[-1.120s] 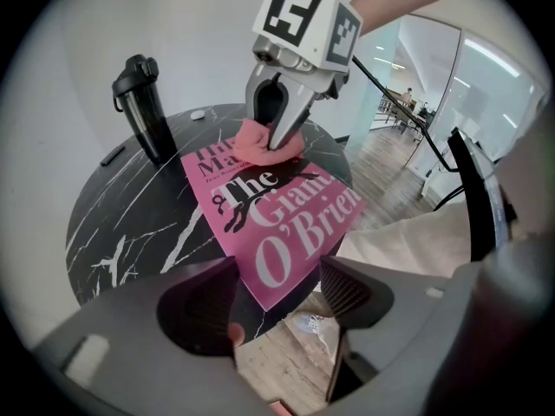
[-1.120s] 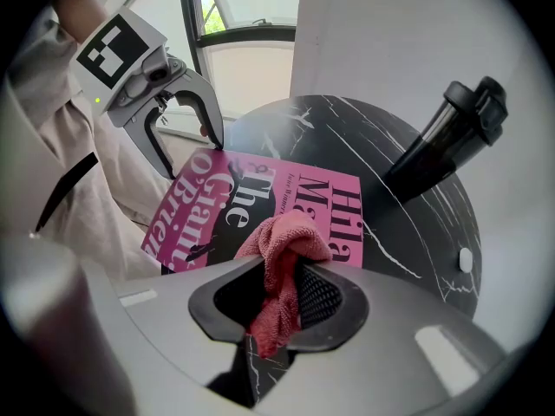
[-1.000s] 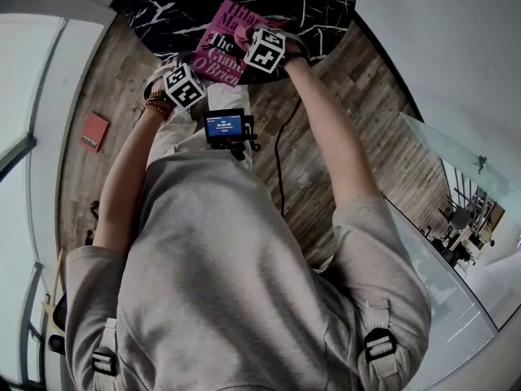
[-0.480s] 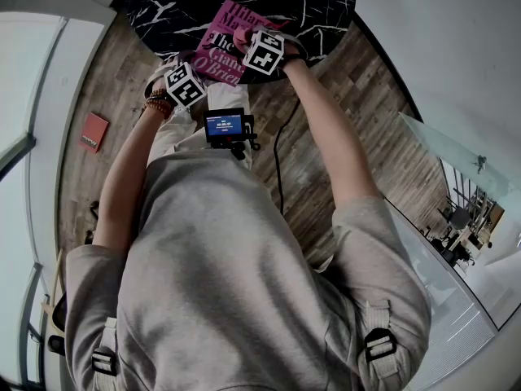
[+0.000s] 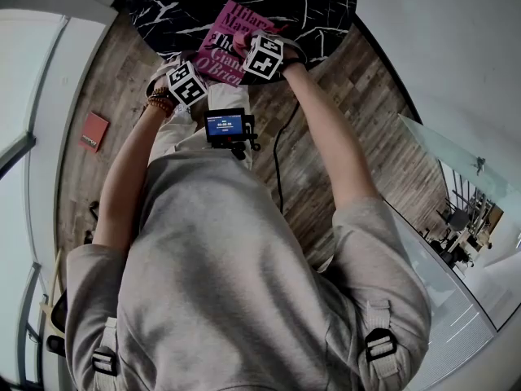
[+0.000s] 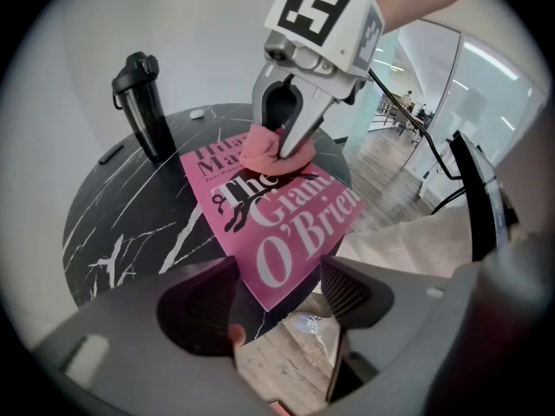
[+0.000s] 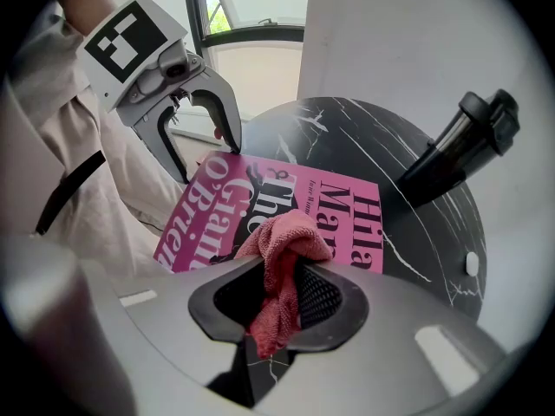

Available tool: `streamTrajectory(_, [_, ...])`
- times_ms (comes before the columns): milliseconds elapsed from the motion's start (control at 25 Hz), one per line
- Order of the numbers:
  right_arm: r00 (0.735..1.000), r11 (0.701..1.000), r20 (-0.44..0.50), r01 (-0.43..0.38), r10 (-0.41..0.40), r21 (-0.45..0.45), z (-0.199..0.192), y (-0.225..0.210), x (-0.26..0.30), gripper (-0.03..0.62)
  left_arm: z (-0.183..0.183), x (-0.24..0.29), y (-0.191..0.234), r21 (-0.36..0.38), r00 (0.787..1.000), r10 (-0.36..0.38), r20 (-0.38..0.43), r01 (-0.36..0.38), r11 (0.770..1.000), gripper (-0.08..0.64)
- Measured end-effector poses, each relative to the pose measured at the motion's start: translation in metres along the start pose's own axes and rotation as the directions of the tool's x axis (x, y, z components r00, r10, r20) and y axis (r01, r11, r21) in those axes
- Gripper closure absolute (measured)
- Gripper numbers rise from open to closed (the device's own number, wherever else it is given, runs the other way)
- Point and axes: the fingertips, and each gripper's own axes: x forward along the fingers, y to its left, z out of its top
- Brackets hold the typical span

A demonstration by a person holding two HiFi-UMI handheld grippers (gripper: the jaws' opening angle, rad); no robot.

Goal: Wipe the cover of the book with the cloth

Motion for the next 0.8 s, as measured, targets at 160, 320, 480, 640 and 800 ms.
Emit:
streamTrajectory(160, [1.000, 1.000, -0.004, -0.007, 0.007, -0.007, 0.002, 0.003, 0.001, 0.502, -0.001, 0.001, 0.001, 0.000, 1.000, -0.002, 0.005, 0.002, 1.000, 0.255])
streamTrajectory(320, [1.000, 1.000, -0.005, -0.013, 0.013, -0.011, 0.003, 0.007, 0.001, 0.500, 0.000, 0.000, 0.001, 0.002, 1.000, -0.001, 0.004, 0.001, 1.000, 0.255])
streamTrajectory(480, [1.000, 1.000, 0.002, -0.018, 0.018, -0.011, 0.005, 0.010, 0.002, 0.499, 0.000, 0.001, 0.001, 0.005, 1.000, -0.002, -0.001, 0.002, 1.000, 0.255])
streamTrajectory(640, [1.000, 1.000, 0.002, -0.025, 0.025, -0.011, 0.007, 0.015, 0.003, 0.497, 0.000, 0.002, 0.001, 0.006, 1.000, -0.004, -0.005, 0.004, 1.000, 0.255])
streamTrajectory(800, [1.000, 0.999, 0.003, -0.031, 0.031, -0.014, 0.008, 0.019, 0.003, 0.497, 0.000, 0.001, 0.001, 0.005, 1.000, -0.005, -0.010, 0.005, 1.000, 0.255])
